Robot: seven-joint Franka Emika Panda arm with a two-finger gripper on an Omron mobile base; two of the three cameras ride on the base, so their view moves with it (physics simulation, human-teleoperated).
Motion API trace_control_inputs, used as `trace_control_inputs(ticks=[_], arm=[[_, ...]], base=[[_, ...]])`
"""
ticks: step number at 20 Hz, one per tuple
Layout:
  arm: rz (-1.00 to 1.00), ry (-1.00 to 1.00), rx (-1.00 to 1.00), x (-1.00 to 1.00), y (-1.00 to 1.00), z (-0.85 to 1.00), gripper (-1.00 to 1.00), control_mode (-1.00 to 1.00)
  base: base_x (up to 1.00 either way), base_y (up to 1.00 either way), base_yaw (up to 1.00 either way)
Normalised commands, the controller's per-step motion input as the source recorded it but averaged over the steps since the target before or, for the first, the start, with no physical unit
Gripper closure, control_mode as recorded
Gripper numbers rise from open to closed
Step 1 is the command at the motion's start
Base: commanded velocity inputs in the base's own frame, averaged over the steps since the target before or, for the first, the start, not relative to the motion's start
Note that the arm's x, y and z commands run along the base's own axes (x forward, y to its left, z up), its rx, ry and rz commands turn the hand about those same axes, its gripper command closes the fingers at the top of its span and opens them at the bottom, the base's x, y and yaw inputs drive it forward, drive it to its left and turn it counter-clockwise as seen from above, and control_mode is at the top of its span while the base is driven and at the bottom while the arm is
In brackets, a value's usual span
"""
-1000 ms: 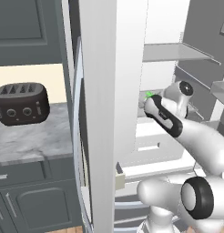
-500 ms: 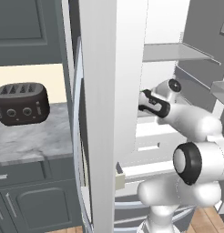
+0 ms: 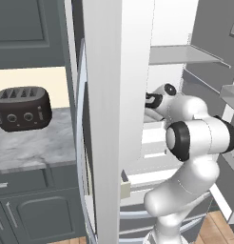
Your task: Move the pickle and corn from the top shelf to the second highest shelf to make space. Then, place the pitcher from the counter on the cleared top shelf.
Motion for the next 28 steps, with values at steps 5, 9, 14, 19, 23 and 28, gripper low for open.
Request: trace_control_inputs(ticks=[5, 9, 14, 19, 23, 28], arm=[[0.02, 0.0, 0.0, 0.67, 0.06, -0.47, -1.0, -1.0], [0.01, 0.0, 0.0, 0.67, 0.06, -0.26, -1.0, -1.0], [0.0, -0.01, 0.0, 0.47, 0.02, -0.02, -1.0, -1.0], [0.0, -0.03, 0.0, 0.0, 0.02, 0.17, -1.0, -1.0], [0.0, 0.0, 0.0, -0.56, 0.12, 0.46, -1.0, -1.0], [0.01, 0.0, -0.01, -0.82, 0.01, 0.89, -1.0, -1.0]], base=[[0.0, 0.0, 0.0], [0.0, 0.0, 0.0], [0.0, 0.0, 0.0], [0.0, 0.0, 0.0], [0.0, 0.0, 0.0], [0.0, 0.0, 0.0]])
